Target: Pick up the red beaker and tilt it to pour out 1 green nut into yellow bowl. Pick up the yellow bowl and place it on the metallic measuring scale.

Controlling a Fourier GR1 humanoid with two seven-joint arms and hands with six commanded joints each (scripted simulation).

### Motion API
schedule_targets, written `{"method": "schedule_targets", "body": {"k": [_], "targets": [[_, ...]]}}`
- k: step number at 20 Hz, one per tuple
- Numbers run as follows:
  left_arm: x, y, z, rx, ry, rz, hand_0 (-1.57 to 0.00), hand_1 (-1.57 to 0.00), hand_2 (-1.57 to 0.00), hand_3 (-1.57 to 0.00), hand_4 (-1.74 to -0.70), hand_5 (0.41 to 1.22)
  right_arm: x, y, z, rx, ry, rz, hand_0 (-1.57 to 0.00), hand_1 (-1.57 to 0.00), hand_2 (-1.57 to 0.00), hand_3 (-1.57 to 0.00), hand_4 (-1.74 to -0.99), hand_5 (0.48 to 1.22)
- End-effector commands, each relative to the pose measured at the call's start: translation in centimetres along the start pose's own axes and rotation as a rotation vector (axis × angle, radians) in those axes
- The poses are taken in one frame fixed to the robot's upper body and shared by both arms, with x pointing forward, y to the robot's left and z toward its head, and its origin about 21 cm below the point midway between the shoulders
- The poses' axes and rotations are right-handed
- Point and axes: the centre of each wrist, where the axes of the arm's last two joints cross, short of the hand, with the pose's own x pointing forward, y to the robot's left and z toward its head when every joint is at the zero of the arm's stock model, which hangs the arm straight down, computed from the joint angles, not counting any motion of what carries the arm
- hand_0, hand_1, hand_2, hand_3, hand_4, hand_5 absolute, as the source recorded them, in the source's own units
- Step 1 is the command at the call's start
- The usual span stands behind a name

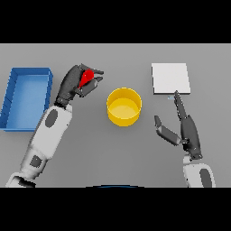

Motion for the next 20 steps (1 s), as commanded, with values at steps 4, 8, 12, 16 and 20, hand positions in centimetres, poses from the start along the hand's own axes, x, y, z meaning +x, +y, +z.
{"method": "schedule_targets", "body": {"k": [4, 8, 12, 16, 20], "targets": [[0.4, 0.5, 0.3, -0.060, -0.003, -0.093, -1.56, -1.56, -1.56, -1.56, -1.73, 1.114, 0.4, -0.5, 0.3, -0.003, -0.005, -0.002, 0.00, 0.00, 0.00, 0.00, -1.243, 0.705], [1.7, 0.5, -0.6, -0.131, -0.036, -0.319, -1.57, -1.57, -1.57, -1.57, -1.74, 1.112, 0.4, -0.7, 0.4, 0.002, 0.003, 0.002, 0.00, 0.00, 0.00, 0.00, -1.254, 0.717], [2.9, -0.2, -1.9, -0.233, -0.104, -0.668, -1.57, -1.57, -1.57, -1.57, -1.74, 1.152, 0.4, -0.6, 0.5, 0.010, 0.006, -0.014, 0.00, 0.00, 0.00, 0.00, -1.267, 0.721], [4.9, -0.8, -3.6, -0.343, -0.175, -0.917, -1.57, -1.57, -1.57, -1.57, -1.74, 1.193, 0.2, -0.6, 0.5, 0.013, -0.006, -0.026, 0.00, 0.00, 0.00, 0.00, -1.264, 0.717], [6.2, -1.6, -4.7, -0.487, -0.222, -1.163, -1.57, -1.57, -1.57, -1.57, -1.64, 1.209, 0.1, -0.3, 0.3, -0.001, 0.003, -0.025, 0.00, 0.00, 0.00, 0.00, -1.253, 0.688]]}}
